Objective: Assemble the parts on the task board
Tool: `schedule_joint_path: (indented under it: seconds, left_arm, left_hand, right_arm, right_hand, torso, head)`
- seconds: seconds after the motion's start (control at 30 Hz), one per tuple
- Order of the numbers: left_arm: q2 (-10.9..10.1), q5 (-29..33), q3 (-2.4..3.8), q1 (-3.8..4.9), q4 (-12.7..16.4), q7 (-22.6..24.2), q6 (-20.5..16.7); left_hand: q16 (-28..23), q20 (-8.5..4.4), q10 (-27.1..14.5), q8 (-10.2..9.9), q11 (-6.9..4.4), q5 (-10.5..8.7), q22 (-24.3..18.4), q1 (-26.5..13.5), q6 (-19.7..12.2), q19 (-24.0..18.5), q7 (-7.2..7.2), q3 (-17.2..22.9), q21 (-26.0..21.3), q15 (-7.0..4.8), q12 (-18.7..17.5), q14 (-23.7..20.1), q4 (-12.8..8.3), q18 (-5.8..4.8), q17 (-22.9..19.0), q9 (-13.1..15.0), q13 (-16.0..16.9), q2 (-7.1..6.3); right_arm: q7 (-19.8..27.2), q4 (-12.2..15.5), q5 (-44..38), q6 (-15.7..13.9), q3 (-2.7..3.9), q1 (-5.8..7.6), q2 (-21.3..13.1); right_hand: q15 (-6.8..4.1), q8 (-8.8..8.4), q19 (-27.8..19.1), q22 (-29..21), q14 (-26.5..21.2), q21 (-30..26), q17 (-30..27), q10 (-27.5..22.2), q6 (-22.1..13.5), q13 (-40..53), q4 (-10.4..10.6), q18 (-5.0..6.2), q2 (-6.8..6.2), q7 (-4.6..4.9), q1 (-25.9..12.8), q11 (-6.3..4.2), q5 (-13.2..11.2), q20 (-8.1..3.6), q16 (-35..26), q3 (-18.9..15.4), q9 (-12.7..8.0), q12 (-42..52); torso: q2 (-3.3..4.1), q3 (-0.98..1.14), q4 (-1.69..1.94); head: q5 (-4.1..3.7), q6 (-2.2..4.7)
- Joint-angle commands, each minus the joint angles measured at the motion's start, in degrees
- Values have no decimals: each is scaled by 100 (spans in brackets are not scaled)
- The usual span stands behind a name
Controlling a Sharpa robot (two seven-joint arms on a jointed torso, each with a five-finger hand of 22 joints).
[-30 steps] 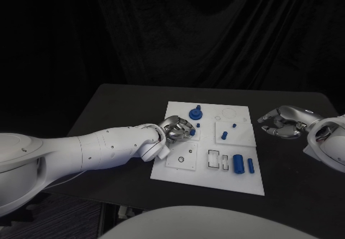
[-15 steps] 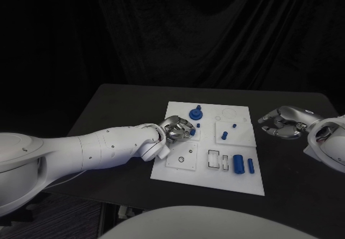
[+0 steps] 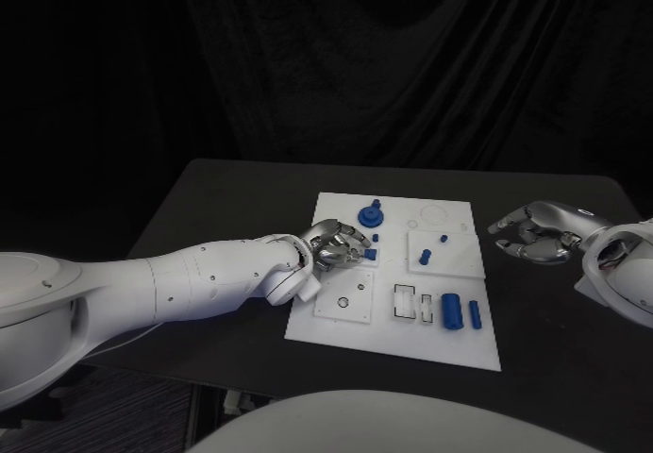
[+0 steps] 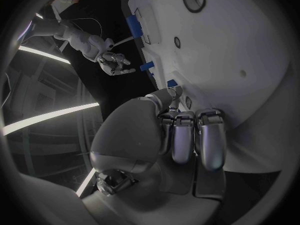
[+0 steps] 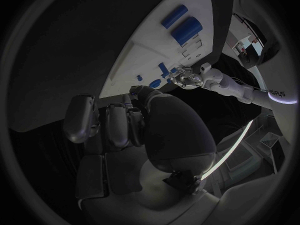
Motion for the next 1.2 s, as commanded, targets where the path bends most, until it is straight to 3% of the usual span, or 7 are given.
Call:
schedule_joint_path:
  seconds: [0.03,0.5,0.67,0.83,1.03,1.17,1.2]
  left_arm:
    - [-38,45,-226,-237,-131,-756,243]
    - [-199,-117,-225,-236,173,428,-242]
    - [-458,-677,-224,-194,616,949,-744]
    - [-753,-1261,-224,63,1070,1127,-1044]
    - [-1208,-2322,-225,548,1642,906,-1221]
    - [-1462,-2851,-225,691,1842,799,-1293]
    - [-1554,-3002,-225,726,1888,770,-1277]
  left_hand:
    - [14,72,589,-9,17,-32,1390,-9,-38,388,14,21,-22,26,-2,604,-7,-976,1509,8,1496,-25]
    - [14,99,589,-7,62,-45,1379,-130,-128,371,66,-244,-51,63,-2,604,83,-970,1509,-100,1496,-179]
    - [14,113,589,24,69,-59,1382,-161,-119,373,66,-384,-44,73,-2,604,180,-971,1509,-144,1496,-181]
    - [14,116,589,55,68,-88,1387,-157,-74,380,65,-460,-31,74,-2,604,244,-974,1509,-174,1496,-176]
    - [14,120,589,66,73,-91,1389,-149,-30,383,70,-516,-24,78,-2,604,297,-976,1509,-207,1496,-186]
    - [14,130,589,32,76,71,1384,-165,80,374,67,-730,-38,86,-2,604,469,-973,1509,-321,1496,-235]
    - [14,128,589,-30,69,-206,1381,-61,127,368,60,-762,-48,86,-2,604,537,-970,1509,-423,1496,-209]
  right_arm:
    - [-88,23,-14,13,4,-15,-19]
    - [-8,341,-13,-296,8,23,-186]
    - [119,544,-13,-561,9,211,-183]
    - [274,741,-14,-803,9,389,-91]
    - [436,881,-14,-899,10,475,161]
    - [440,831,-29,-863,9,444,397]
    - [412,802,-91,-884,9,413,500]
  right_hand:
    - [4,-16,-24,871,167,-27,-1,-39,-48,626,-29,113,-6,14,52,-2,-22,-23,-20,0,-11,-43]
    - [1,-14,-16,878,171,-11,11,-37,-64,621,-64,109,-37,15,65,-4,-40,-27,-10,1,-17,-47]
    - [4,6,24,902,198,56,59,15,-61,645,-84,92,-65,28,13,5,-392,-29,35,-50,-24,-16]
    - [12,12,79,935,232,154,120,80,-71,688,-42,71,-114,36,-75,14,-1137,-23,91,-241,-34,39]
    - [25,59,131,970,263,268,184,135,32,737,13,47,-159,67,-135,38,-1492,-16,151,-441,-15,96]
    - [50,50,101,943,241,164,105,88,32,682,44,65,-197,99,-162,71,-1601,2,81,-548,-17,49]
    - [68,49,71,920,219,73,58,49,35,645,33,81,-206,115,-139,92,-1585,14,36,-565,-17,13]
  torso:
    - [-1,3,0]
    - [0,4,-3]
    - [2,5,-2]
    - [1,-1,1]
    - [-4,-5,-7]
    - [-4,4,-13]
    - [-2,6,-19]
  head:
    - [-10,-1]
    - [-18,-1]
    - [-61,-1]
    - [-97,-1]
    - [-87,-1]
    - [-80,-1]
    - [-84,-1]
